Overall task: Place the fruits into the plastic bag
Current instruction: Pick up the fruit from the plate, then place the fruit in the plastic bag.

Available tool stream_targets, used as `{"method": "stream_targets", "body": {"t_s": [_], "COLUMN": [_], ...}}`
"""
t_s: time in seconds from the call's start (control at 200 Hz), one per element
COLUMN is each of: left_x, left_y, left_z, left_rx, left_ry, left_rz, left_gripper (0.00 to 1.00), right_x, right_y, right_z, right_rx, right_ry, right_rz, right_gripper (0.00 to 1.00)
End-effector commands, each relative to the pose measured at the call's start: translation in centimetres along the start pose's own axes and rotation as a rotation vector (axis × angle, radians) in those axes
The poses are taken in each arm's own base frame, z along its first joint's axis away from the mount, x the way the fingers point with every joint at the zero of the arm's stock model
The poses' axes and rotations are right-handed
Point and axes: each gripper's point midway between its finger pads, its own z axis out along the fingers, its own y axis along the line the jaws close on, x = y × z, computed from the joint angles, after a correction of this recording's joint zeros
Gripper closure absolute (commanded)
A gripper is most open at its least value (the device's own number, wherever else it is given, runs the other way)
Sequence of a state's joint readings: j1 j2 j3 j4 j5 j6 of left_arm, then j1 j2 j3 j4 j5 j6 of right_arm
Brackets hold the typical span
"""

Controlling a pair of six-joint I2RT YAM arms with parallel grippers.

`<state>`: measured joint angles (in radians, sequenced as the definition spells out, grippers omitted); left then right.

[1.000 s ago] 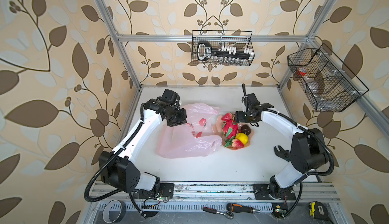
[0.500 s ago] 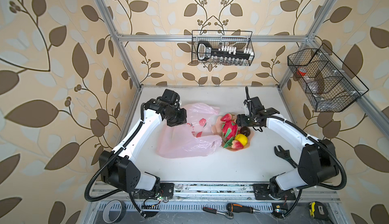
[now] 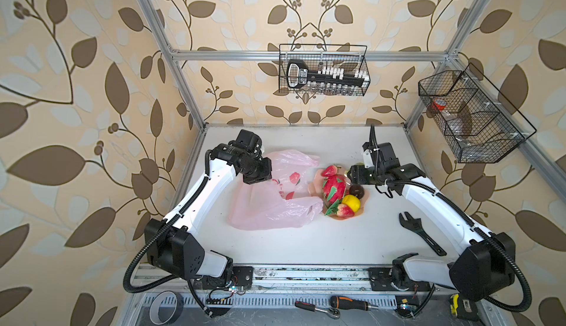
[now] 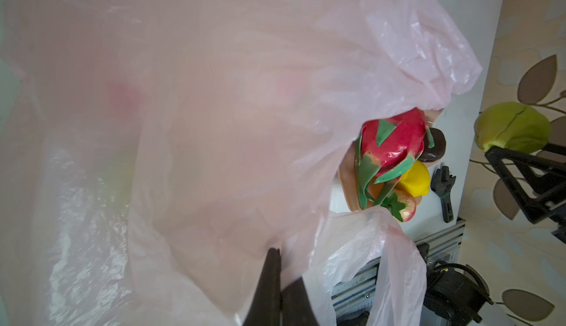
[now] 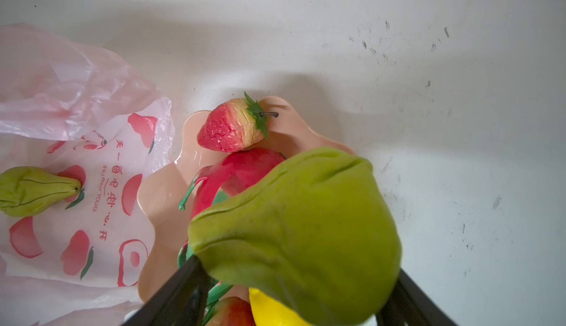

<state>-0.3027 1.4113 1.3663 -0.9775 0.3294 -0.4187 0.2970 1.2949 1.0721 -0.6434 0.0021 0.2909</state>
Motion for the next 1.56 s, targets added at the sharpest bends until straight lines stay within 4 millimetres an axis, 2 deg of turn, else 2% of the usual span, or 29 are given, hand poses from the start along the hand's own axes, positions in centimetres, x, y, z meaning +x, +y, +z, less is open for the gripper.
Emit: {"method": "stream_targets", "body": {"t_s": [0.0, 0.165, 0.275, 0.54, 0.7, 0.815, 1.09, 1.3, 1.554], "left_x": [-0.5, -0.5, -0.4, -0.4, -0.3, -0.3, -0.1, 0.1, 0.0], "left_y": [-1.1, -1.3, -1.5, -1.9, -2.2, -2.2, -2.4, -2.7, -3.6], "left_z": [-0.6, -0.5, -0.5, -0.7, -1.0, -1.2, -1.4, -1.4, -1.5], "left_rx": [0.020, 0.023, 0.032, 0.047, 0.059, 0.061, 0.075, 0.094, 0.130], "left_ry": [-0.020, -0.018, -0.014, -0.012, -0.016, -0.021, -0.019, -0.015, -0.024], "left_rz": [0.030, 0.035, 0.035, 0.041, 0.047, 0.047, 0.047, 0.039, 0.033], "left_gripper": [1.00, 1.00, 1.00, 1.00, 1.00, 1.00, 1.00, 1.00, 1.00], "right_x": [0.8, 0.7, 0.9, 3.7, 5.1, 5.8, 7.1, 8.2, 9.3], "right_y": [0.9, 4.2, 7.7, 16.3, 20.3, 21.8, 22.4, 23.6, 26.6], "right_z": [-0.6, -1.5, -2.0, -1.2, -0.7, -0.3, 0.6, 1.7, 2.7], "right_rx": [-0.047, -0.144, -0.231, -0.417, -0.521, -0.575, -0.633, -0.713, -0.801], "right_ry": [0.014, -0.016, -0.029, 0.028, 0.061, 0.080, 0.114, 0.149, 0.203], "right_rz": [-0.009, -0.053, -0.077, -0.103, -0.082, -0.057, 0.020, 0.111, 0.177], "right_gripper": [0.46, 0.45, 0.46, 0.46, 0.46, 0.46, 0.46, 0.47, 0.47]}}
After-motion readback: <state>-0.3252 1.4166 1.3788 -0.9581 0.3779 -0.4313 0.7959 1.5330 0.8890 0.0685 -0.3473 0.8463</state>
